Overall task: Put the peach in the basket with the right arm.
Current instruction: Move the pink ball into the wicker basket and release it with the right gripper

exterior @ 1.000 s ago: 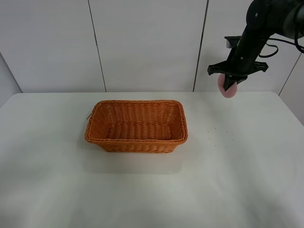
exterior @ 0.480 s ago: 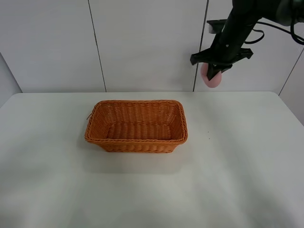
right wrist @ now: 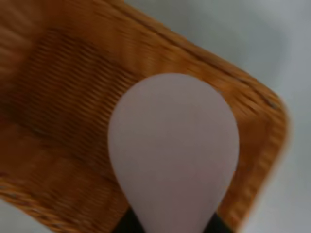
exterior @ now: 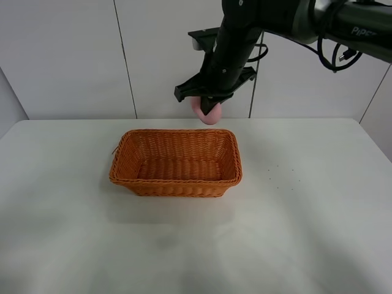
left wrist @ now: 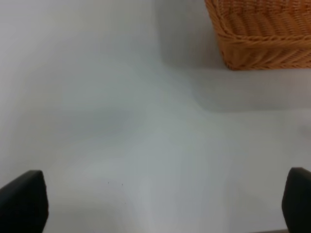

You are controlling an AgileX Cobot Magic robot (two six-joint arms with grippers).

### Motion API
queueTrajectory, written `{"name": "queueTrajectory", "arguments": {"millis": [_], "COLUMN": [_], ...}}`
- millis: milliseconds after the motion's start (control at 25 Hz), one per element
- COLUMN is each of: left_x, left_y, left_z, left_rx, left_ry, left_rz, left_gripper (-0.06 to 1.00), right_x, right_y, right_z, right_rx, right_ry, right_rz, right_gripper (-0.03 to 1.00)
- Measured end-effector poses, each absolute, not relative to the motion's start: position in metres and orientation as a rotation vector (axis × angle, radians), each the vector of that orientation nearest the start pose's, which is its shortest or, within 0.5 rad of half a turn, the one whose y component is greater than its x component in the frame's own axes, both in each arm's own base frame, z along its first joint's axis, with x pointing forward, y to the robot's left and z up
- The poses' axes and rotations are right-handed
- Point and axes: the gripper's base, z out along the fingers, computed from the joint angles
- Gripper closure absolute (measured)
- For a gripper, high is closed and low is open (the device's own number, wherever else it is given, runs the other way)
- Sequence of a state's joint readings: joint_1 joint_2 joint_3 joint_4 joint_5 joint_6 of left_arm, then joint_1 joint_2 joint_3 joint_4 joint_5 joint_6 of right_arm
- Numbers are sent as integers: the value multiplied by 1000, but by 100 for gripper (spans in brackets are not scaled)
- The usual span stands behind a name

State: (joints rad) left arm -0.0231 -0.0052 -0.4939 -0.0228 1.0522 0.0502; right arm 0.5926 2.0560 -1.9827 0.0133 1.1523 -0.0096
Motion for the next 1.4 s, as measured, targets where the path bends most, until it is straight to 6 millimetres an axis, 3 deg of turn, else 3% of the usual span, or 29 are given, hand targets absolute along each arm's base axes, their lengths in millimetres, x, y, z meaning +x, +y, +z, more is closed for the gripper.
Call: {"name": "queueTrajectory", "arguments": {"millis": [160,320,640,840,960,1120,1160,1280,1400], "left_x": [-5,-5,-5,-5,-5,-5,-5,-5,-5], "left_y": [-2,-2,-2,-2,-2,-2,-2,-2,-2], "left_z": [276,276,276,276,276,276,276,276,276], "left_rx": [76,76,76,76,76,76,76,76,76], "left_ry": [2035,2035,2035,2035,2035,2035,2035,2035,2035], "left_rz": [-10,-10,-10,-10,-10,-10,-10,-10,-10], "left_gripper": [-4,-4,-4,-4,-4,-4,-4,-4,-4], "right_x": [369,375,392,394,394,392,391,391,391], "right_y": [280,298,311,312,312,311,311,310,311], "right_z": [283,249,175,156,155,154,154,158,178], "right_rx": [-872,-909,-929,-939,-926,-912,-914,-914,-911], "right_ry": [2580,2596,2655,2686,2692,2725,2729,2730,2720], "right_rz": [206,206,175,161,163,157,154,152,158], "right_gripper": [96,96,96,96,82,42,36,29,28]}}
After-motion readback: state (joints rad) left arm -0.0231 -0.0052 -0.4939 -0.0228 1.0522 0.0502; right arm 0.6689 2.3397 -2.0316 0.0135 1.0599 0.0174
